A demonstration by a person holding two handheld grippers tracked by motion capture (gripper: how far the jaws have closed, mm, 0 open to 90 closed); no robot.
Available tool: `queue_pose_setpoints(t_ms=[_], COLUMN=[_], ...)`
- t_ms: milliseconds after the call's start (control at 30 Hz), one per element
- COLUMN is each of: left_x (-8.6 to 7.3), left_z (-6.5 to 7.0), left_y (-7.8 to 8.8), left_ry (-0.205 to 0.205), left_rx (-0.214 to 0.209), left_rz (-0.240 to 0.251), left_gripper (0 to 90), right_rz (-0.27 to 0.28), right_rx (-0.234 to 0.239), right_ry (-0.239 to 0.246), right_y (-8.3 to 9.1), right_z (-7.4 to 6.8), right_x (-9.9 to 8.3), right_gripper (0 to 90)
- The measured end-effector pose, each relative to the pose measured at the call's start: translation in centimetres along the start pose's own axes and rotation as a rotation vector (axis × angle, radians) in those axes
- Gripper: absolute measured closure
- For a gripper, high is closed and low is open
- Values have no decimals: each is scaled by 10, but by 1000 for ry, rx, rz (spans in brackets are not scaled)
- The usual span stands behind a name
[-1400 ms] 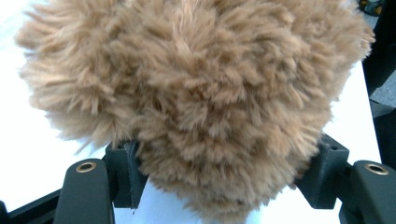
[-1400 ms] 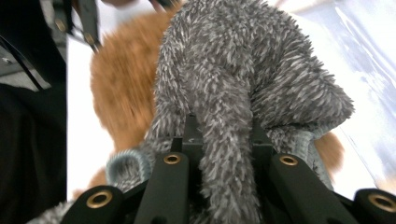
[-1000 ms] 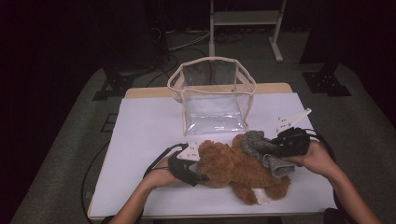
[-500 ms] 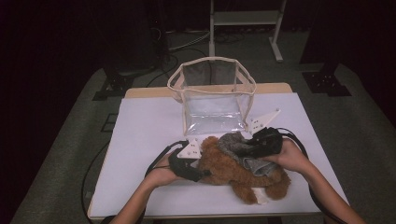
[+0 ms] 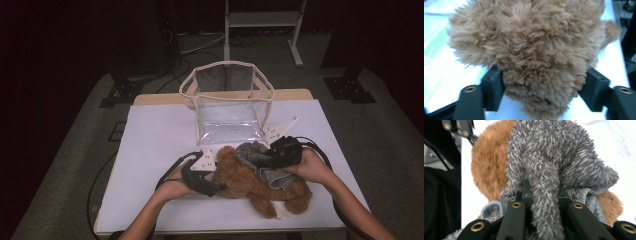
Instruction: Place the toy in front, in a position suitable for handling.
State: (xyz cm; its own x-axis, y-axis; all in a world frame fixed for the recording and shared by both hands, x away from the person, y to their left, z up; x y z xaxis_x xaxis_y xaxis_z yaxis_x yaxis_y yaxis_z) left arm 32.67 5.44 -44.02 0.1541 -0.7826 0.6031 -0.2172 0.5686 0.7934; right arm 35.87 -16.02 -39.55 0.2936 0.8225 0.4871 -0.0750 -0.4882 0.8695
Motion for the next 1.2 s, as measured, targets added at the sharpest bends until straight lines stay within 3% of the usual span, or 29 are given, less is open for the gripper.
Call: queue_pose_setpoints(t_ms=[100, 233, 467, 633, 733, 767, 900, 1100, 1200], left_x=[-10, -19, -10, -5, 2, 5, 19, 35, 39], left_z=[-1, -3, -1, -6, -7, -7, -14, -21, -20], left_y=[-4, -8, -24, -14, 0, 6, 45, 105, 123], left_ry=[43, 64, 80, 92, 61, 68, 24, -72, -105], left_rx=[-28, -35, -74, -53, -13, 1, 64, 172, 193], left_rz=[17, -11, -3, 86, 113, 127, 149, 121, 118], left_gripper=[215, 151, 90, 334, 375, 383, 389, 387, 385], right_rz=[9, 16, 31, 54, 102, 122, 226, 358, 419], right_rx=[3, 8, 20, 25, 43, 45, 53, 52, 74], right_ry=[-1, -4, -12, -19, -30, -29, -27, -4, -7], right_y=[-4, -4, -5, -4, -2, 1, 15, 31, 32], right_z=[0, 0, -1, 0, -1, -1, -3, -10, -13], right_x=[-4, -4, -5, -3, 2, 4, 19, 49, 55], right_gripper=[754, 754, 754, 753, 753, 753, 755, 755, 755])
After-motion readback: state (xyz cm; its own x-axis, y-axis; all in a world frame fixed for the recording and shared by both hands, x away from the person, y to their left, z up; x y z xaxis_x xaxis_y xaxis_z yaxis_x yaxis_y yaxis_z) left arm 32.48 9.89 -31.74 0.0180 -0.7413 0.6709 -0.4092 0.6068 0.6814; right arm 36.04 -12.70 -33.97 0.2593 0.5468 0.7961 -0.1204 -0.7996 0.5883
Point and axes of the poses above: each handheld gripper's, and its own axes: y roughly backward along the jaws, x roughly out of its top, z roughly to its right, the point moved 5 cm from there along -y, roughly forward along the jaws, and after that the axes turned 13 degrees about -z, right-handed, at the moved point
